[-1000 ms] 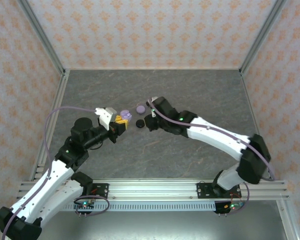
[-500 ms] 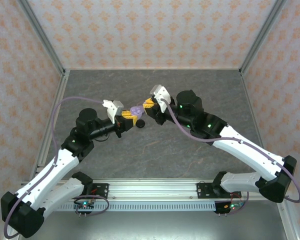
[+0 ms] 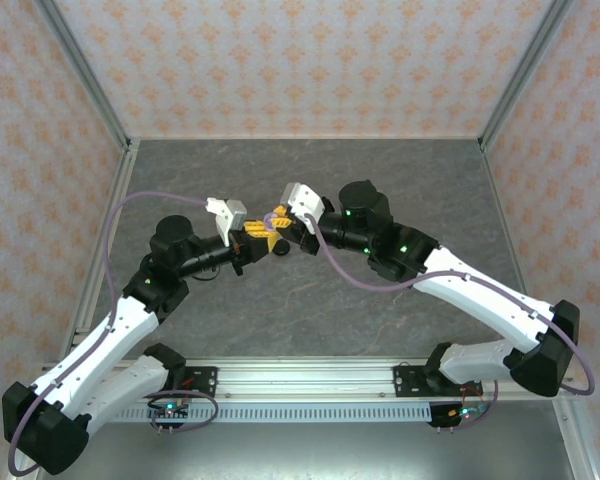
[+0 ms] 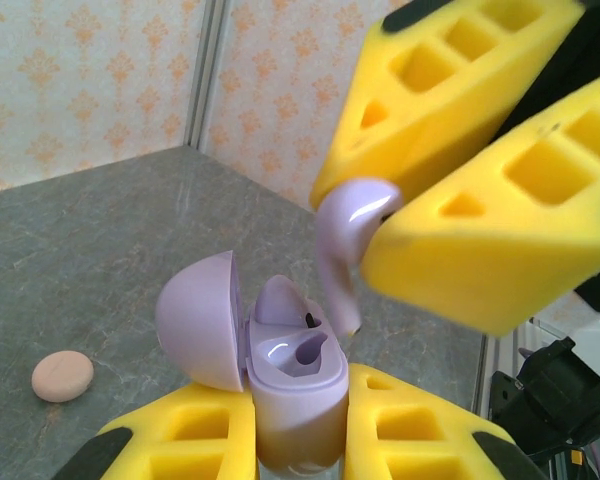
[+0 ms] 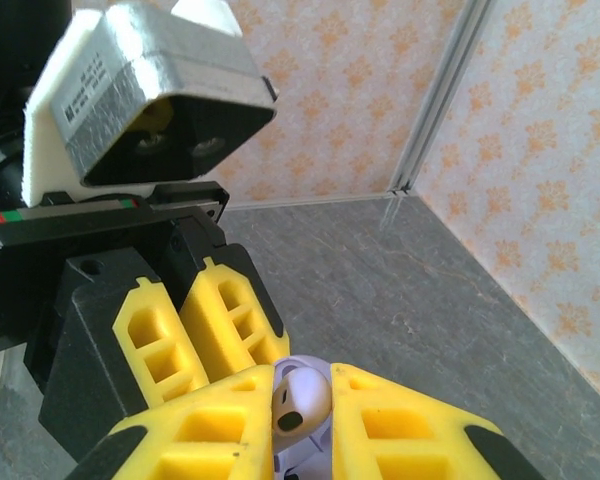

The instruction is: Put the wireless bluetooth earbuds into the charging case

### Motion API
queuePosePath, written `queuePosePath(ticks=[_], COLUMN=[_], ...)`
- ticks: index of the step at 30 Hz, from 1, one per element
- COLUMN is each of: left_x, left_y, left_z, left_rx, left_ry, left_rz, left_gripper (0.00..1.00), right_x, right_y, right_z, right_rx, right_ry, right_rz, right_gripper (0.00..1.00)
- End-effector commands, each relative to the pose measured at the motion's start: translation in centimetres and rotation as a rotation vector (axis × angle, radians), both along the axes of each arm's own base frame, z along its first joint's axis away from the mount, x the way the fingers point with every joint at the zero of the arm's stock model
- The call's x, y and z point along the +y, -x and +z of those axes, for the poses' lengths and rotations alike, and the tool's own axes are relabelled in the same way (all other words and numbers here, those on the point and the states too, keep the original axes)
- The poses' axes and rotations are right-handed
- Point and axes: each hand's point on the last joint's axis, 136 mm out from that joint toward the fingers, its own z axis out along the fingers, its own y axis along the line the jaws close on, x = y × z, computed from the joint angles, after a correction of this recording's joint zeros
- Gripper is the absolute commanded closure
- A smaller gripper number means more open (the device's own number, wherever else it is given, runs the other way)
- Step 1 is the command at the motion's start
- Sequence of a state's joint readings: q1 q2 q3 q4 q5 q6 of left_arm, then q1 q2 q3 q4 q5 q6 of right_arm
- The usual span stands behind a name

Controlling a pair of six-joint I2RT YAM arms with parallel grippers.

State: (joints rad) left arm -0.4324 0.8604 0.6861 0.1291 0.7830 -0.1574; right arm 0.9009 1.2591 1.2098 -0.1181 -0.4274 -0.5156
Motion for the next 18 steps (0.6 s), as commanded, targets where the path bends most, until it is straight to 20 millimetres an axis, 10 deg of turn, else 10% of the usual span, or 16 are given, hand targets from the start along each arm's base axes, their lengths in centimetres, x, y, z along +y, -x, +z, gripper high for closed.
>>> queuePosePath(ticks=[1, 18], left_x=[-0.3, -0.1], left_y=[0.7, 0.7], left_z=[2.9, 2.7], left_rx=[-0.074, -0.075], left_ry=[0.044, 0.037], left_rz=[-0.033, -0.019], left_gripper=[1.0, 1.0], right_x=[0.6, -0.3], right_y=[0.3, 0.5], right_z=[0.9, -1.0], right_rx=[-0.042, -0.031], right_ry=[-0.006, 0.051], right_rz=[0.032, 0.013], right_gripper=[0.83, 0.83])
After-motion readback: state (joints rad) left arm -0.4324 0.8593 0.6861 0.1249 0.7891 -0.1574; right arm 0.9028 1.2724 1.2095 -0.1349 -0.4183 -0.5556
